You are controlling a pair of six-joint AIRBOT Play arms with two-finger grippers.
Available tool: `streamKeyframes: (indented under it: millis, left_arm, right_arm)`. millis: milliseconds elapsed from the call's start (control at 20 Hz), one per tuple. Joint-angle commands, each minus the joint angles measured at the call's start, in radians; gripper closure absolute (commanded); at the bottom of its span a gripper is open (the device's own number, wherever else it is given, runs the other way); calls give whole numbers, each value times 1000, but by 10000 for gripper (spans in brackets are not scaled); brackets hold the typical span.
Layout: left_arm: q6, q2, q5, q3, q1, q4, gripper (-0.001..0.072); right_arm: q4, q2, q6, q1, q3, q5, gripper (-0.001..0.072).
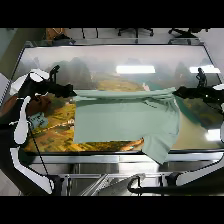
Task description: Fold the shirts.
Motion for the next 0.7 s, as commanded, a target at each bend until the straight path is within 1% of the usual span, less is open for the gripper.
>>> streamKeyframes:
  millis: [0, 200, 450, 500, 550, 600, 650]
  left_arm:
    - [28, -10, 44, -37, -18, 64, 698]
    - [49, -10, 57, -66, -40, 142, 698]
    - [55, -10, 64, -66, -57, 105, 696]
    - [52, -10, 64, -66, -66, 106, 694]
    - [50, -10, 61, -65, -71, 105, 692]
    - [49, -9, 43, -64, -74, 105, 588]
    - [38, -9, 5, -49, -74, 107, 218]
  right_arm:
    - [-84, -26, 21, 9, -7, 16, 689]
    - [-92, -50, 19, 17, -7, 13, 689]
    - [-80, -52, 21, 23, -7, 37, 688]
    - [-80, -51, 21, 24, -7, 47, 676]
    - [-79, -49, 24, 24, -7, 58, 528]
    - [-80, -42, 38, 24, -6, 67, 419]
    - [-82, -24, 59, 21, -3, 76, 414]
